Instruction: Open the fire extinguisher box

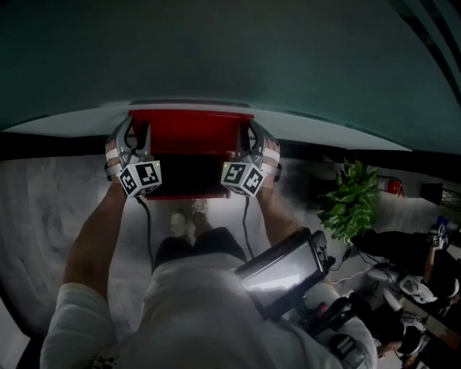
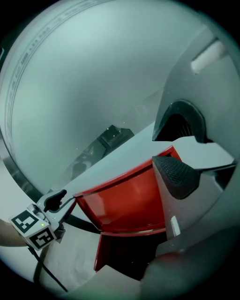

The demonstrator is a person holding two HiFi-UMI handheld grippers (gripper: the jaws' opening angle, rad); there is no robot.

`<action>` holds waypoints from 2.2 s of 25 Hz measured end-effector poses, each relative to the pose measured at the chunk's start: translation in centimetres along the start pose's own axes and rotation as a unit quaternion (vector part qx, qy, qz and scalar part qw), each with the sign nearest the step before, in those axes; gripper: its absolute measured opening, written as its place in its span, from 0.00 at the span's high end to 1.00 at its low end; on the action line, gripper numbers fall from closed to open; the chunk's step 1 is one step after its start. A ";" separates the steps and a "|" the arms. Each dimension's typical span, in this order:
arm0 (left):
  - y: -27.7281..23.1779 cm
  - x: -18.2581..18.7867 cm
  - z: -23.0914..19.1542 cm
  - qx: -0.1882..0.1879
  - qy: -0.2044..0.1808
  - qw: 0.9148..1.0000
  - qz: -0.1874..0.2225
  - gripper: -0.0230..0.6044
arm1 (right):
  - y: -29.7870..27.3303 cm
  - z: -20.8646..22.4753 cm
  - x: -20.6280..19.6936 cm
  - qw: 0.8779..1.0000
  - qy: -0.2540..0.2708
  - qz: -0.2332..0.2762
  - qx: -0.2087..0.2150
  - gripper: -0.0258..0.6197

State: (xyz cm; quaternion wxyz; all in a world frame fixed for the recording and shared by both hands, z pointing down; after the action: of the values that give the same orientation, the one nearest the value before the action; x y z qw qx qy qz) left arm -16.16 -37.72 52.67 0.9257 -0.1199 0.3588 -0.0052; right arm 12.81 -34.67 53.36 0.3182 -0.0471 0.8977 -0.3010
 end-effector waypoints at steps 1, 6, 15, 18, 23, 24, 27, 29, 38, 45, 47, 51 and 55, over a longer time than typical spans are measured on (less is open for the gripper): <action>0.6 0.3 -0.3 -0.003 0.013 1.000 0.003 0.65 | 0.8 0.2 0.4 1.000 -0.012 0.004 0.001 0.81; 5.1 1.7 -1.8 0.009 0.082 0.996 0.022 0.89 | 5.7 0.2 2.2 0.993 -0.115 0.035 0.020 0.94; 15.8 4.3 -5.3 -0.027 0.254 0.966 0.033 0.96 | 17.5 -0.6 5.0 0.928 -0.353 0.106 0.050 0.94; 19.2 4.2 -6.1 -0.044 0.297 0.953 0.035 0.96 | 21.3 -2.3 5.7 0.912 -0.387 0.121 0.054 0.94; 25.5 5.3 -5.4 -0.072 0.311 0.947 0.043 0.96 | 27.3 -5.2 5.6 0.908 -0.389 0.139 0.069 0.94; 27.1 5.7 -4.8 -0.074 0.309 0.947 0.047 0.96 | 28.5 -5.9 5.1 0.908 -0.386 0.143 0.074 0.94; 30.6 6.2 -3.3 -0.080 0.306 0.947 0.049 0.96 | 31.3 -7.7 3.9 0.910 -0.376 0.148 0.091 0.94; 31.9 6.0 -3.1 -0.089 0.306 0.947 0.044 0.96 | 32.0 -8.7 4.0 0.911 -0.371 0.145 0.104 0.94; 40.9 6.7 0.6 -0.066 0.312 0.947 0.024 0.96 | 38.6 -12.0 0.6 0.912 -0.343 0.168 0.149 0.94; 47.8 7.0 4.4 -0.057 0.309 0.949 0.005 0.96 | 43.9 -14.1 -4.4 0.912 -0.338 0.165 0.164 0.94; 49.3 7.6 4.9 -0.059 0.304 0.951 0.007 0.96 | 45.0 -14.6 -5.3 0.912 -0.337 0.164 0.167 0.94; 51.6 8.5 5.2 -0.064 0.297 0.953 0.009 0.96 | 46.8 -15.3 -6.0 0.911 -0.338 0.162 0.174 0.94; 52.8 8.5 4.9 -0.071 0.295 0.953 0.010 0.96 | 48.2 -15.9 -5.6 0.911 -0.337 0.162 0.177 0.94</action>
State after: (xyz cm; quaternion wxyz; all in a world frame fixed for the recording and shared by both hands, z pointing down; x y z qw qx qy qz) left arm -10.63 13.79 38.60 0.7677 -0.1748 0.6164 -0.0061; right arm 12.91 14.24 38.71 0.6492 0.0576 0.6646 -0.3653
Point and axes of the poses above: the fingertips, and each gripper's own axes: y backward along the fingers, z to its right, x out of its top, the point moved 10 cm from there along y, backward along the fingers, and after that the axes turned 11 degrees about x, right-handed, at the moved point
